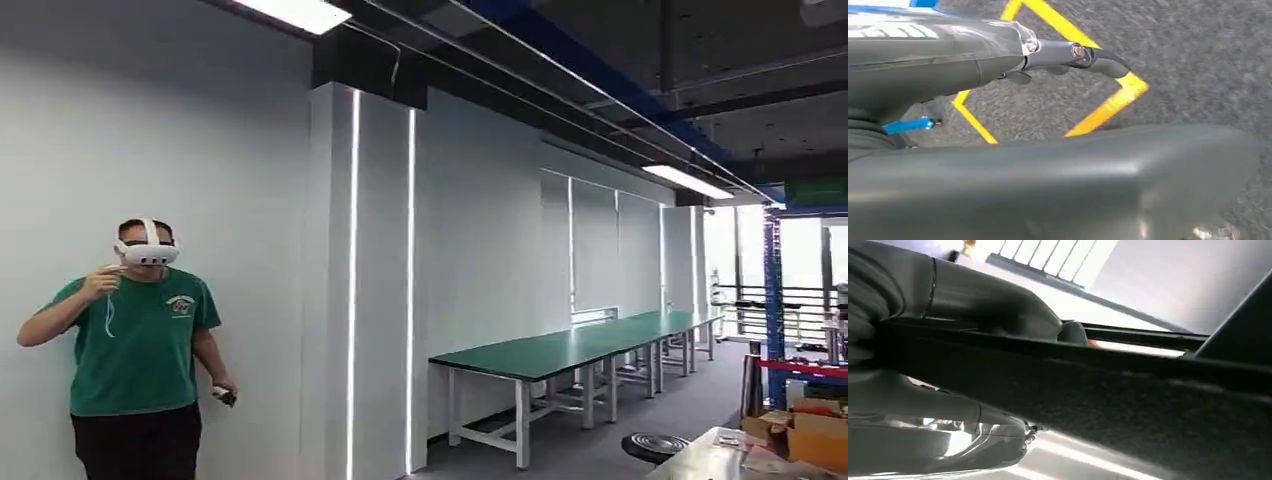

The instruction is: Take the parts from the cabinet and place them on the table.

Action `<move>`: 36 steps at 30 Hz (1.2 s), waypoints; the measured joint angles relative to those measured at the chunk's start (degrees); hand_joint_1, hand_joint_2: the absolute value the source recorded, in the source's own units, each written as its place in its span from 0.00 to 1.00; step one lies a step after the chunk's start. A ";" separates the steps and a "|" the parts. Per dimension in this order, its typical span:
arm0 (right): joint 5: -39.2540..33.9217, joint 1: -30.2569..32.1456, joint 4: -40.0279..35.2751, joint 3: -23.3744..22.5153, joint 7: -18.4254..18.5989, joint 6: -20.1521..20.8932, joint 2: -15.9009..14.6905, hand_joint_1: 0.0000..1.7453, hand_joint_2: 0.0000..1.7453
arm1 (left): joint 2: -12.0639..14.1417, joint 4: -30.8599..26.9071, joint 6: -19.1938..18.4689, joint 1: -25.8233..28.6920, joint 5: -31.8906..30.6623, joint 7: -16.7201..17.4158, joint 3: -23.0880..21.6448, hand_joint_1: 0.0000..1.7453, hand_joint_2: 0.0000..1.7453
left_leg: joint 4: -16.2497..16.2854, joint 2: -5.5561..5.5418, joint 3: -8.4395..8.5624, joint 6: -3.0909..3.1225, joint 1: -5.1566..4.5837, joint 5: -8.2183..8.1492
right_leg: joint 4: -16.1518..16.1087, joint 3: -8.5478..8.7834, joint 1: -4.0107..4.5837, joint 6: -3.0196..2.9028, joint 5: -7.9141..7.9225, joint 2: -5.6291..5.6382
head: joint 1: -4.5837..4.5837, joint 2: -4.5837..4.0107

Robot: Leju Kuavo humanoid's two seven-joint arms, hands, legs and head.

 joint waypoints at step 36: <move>-0.57 1.10 -1.33 -1.97 -0.17 0.48 0.46 1.00 1.00 | 0.00 0.00 -0.02 0.60 -0.15 -0.02 0.02 0.00 1.00 | 10.00 -0.55 -5.70 -0.42 -0.09 -2.27 | 0.67 -0.55 0.00 0.05 0.11 2.08 | 0.02 -0.02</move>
